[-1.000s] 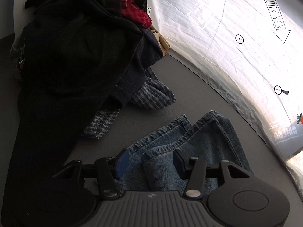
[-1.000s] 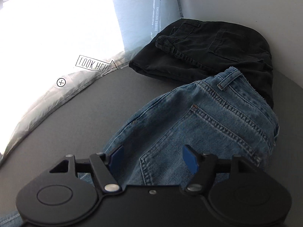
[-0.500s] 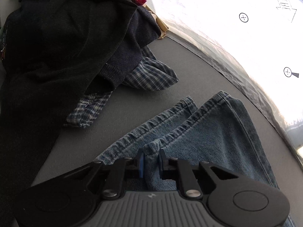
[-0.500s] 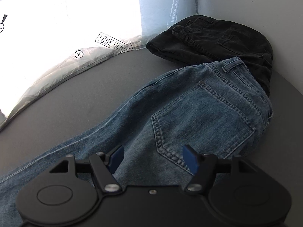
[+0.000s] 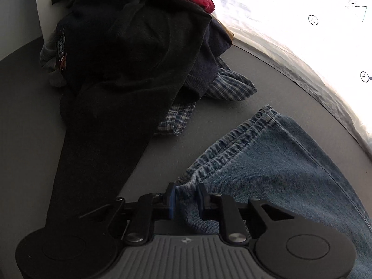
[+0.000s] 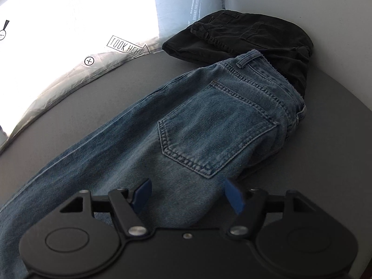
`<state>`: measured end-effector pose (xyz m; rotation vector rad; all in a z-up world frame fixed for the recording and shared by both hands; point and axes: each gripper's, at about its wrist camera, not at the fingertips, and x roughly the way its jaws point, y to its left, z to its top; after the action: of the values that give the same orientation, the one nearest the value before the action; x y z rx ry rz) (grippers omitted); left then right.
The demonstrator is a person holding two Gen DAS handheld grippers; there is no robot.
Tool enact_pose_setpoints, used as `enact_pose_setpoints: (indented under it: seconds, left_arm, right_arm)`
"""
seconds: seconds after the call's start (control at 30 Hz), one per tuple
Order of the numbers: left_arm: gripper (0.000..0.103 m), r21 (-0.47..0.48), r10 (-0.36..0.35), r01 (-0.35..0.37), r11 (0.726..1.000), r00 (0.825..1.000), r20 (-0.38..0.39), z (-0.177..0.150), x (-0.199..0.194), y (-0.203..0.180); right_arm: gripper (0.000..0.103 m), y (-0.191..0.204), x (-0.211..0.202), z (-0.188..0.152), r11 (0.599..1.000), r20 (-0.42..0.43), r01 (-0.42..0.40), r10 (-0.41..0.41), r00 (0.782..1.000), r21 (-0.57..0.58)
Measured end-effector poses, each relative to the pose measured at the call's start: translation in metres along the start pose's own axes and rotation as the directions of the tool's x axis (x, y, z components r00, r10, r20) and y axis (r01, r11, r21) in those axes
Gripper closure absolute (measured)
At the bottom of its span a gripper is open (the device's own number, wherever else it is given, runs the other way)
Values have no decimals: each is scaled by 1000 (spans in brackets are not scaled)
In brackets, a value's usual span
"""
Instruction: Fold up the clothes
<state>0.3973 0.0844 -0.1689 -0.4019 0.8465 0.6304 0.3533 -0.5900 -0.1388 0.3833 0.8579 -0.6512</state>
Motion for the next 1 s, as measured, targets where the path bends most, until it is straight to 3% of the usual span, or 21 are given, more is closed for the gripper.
enact_pose_setpoints:
  seconds: [0.03, 0.1, 0.2, 0.3, 0.4, 0.5, 0.6, 0.67, 0.77, 1.0]
  left_arm:
    - [69, 18, -7, 6, 1000, 999, 32, 1, -8, -3]
    - [44, 92, -27, 19, 996, 996, 89, 5, -21, -18]
    - [34, 210, -89, 62, 976, 989, 119, 5, -30, -46]
    - [26, 296, -149, 125, 947, 987, 61, -9, -32, -75]
    - [24, 397, -183, 173, 902, 983, -11, -34, -28, -105]
    - [21, 500, -150, 164, 851, 986, -70, -62, -18, -126]
    - [20, 547, -101, 122, 828, 993, -68, -80, -9, -134]
    - [11, 557, -76, 90, 826, 996, -49, -81, -7, -136]
    - [0, 559, -50, 77, 826, 997, -64, -74, -1, -133]
    - [0, 525, -69, 114, 844, 992, -106, -68, 7, -130]
  right_arm:
    - [21, 2, -3, -3, 999, 14, 12, -12, 1000, -31]
    - [17, 6, -6, -9, 994, 33, 37, -33, 999, -105]
    - [12, 17, -5, -22, 967, 40, 73, -65, 997, -242]
    - [10, 31, -9, -40, 913, 71, 102, -81, 994, -395]
    - [7, 45, -15, -59, 835, 108, 124, -78, 991, -537]
    - [6, 61, -11, -84, 699, 142, 154, -76, 987, -698]
    - [6, 75, -4, -106, 548, 176, 187, -74, 982, -815]
    - [6, 83, 0, -111, 497, 193, 198, -61, 979, -845]
    - [6, 93, 3, -103, 520, 208, 193, -29, 978, -832]
    - [6, 124, -4, -70, 511, 322, 238, 82, 943, -826]
